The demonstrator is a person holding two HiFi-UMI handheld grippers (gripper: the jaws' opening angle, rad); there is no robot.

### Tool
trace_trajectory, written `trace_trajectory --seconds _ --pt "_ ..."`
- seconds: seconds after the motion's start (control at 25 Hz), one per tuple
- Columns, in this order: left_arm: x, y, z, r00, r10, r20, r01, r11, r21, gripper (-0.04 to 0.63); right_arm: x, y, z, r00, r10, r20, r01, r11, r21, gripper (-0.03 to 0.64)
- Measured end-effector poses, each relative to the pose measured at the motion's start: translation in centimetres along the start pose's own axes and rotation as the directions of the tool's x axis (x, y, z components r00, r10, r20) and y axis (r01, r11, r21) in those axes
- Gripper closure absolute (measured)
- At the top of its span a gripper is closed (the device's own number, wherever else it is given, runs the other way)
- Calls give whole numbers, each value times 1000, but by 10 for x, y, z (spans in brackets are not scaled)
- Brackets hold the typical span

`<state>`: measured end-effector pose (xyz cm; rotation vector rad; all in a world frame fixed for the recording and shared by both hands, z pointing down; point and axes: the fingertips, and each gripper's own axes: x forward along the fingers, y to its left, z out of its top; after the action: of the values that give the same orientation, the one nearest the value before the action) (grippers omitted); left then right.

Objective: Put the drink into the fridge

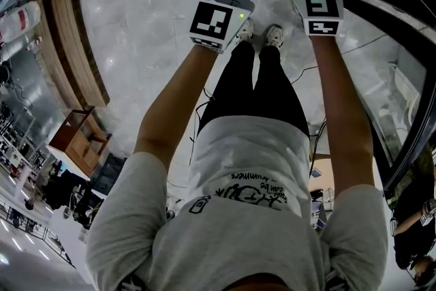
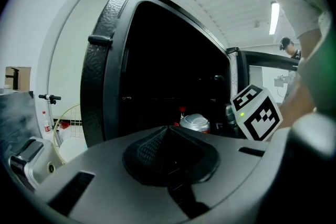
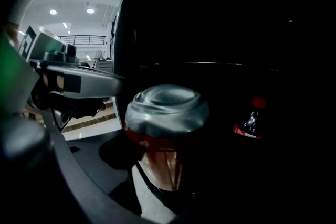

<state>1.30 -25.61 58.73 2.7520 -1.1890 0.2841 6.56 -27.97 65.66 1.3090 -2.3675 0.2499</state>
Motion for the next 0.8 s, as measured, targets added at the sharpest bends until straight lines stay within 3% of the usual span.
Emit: trace_trajectory --seconds 0.8 --pt "32 9 -13 1000 -2 -6 2 1000 9 574 67 -50 -28 998 -28 -53 30 999 34 276"
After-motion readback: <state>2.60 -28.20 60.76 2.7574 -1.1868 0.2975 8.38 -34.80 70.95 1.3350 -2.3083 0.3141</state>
